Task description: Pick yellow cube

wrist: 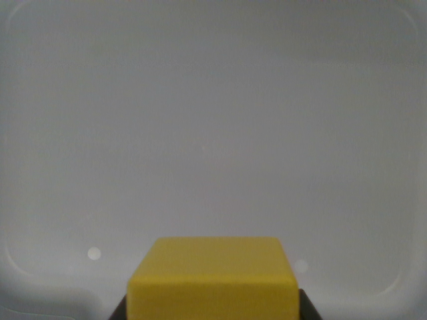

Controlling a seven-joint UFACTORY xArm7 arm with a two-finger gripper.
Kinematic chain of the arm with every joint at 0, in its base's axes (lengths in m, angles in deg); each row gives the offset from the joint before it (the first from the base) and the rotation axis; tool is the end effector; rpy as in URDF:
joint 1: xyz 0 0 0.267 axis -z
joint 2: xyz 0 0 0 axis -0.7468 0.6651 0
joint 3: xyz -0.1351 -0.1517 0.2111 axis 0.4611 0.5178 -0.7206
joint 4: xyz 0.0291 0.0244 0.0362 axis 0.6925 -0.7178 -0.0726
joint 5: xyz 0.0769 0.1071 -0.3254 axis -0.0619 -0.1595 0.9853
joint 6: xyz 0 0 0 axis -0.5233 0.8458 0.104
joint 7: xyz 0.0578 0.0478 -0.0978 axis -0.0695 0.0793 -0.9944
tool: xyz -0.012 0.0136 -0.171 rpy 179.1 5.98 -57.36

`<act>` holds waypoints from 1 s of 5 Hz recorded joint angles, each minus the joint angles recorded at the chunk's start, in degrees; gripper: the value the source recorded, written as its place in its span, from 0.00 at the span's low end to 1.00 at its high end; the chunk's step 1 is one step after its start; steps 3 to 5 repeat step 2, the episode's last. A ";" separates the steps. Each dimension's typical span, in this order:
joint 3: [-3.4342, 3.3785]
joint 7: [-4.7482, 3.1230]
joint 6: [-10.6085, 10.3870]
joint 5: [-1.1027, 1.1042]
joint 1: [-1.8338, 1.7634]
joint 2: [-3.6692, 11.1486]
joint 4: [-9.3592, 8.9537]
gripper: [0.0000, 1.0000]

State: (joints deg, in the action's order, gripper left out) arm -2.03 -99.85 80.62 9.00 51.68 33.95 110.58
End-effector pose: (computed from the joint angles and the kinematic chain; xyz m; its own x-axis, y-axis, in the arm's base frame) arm 0.4052 -0.0372 0.3434 0.9969 0.0602 -0.0515 0.0559 -0.9952 -0.0807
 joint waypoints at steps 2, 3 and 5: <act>0.00 0.03 0.26 0.02 0.00 -0.10 0.16 1.00; 0.00 0.03 0.26 0.02 0.00 -0.10 0.16 1.00; 0.00 0.03 0.26 0.02 0.00 -0.10 0.16 1.00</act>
